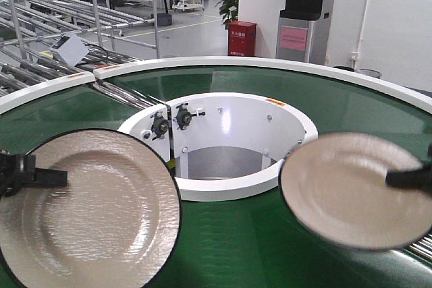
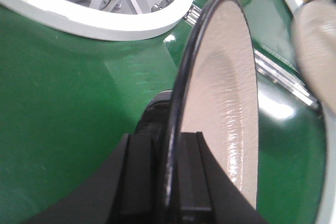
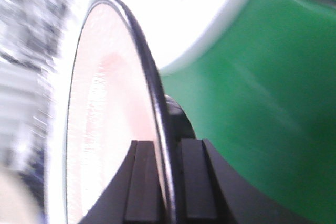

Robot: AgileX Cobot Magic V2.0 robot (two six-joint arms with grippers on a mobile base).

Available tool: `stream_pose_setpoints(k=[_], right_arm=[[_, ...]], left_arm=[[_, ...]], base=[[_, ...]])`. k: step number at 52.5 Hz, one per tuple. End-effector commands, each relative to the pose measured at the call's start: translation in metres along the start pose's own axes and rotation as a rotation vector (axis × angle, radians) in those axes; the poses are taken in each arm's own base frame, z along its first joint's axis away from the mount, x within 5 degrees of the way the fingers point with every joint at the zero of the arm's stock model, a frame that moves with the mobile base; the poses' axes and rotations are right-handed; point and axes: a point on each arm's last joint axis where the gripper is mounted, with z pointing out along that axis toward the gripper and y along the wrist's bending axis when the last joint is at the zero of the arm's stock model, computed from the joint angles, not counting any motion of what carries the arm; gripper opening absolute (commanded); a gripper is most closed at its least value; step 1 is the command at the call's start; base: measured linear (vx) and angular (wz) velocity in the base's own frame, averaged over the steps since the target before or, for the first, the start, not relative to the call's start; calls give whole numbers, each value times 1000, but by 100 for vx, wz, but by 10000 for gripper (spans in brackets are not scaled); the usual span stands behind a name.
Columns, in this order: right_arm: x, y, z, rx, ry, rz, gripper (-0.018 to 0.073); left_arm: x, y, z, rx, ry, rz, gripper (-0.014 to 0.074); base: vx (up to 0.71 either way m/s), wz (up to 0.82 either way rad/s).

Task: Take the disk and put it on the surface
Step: 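Grip the other cream plate rim with the right gripper and lift it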

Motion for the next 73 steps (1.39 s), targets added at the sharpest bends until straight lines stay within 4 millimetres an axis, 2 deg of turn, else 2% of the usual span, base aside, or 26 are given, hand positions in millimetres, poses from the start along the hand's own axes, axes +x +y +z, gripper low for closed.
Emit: stream_pose_setpoints(k=[1,9,17,27,33,73], right_arm=[[0,70,-29,-199,-58,-44,-9],[13,107,-50,-180,-73,-132,-9],[29,135,-67,-135,-90,-199,-9],[60,155,-64,-143,-101,-224,-9],[69,158,-64,-135,-108,-242,-9],[66,158,-66,-126,-144,-231,-9]], left_arm=[[-15,-22,-16,82,-120,-146,-2],[-13,-27,-17,131,-87,-243,-2],[-10,-42,-28,193,-85,-225,-2],[-5,-70,-57,212,-150,-144,-2],[-4,-74,-62,215,-159,-156,-2],[-4,-74,-62,211,-159,-159,-2]], base=[[0,0],[0,0],[0,0],[0,0],[0,0],[0,0]])
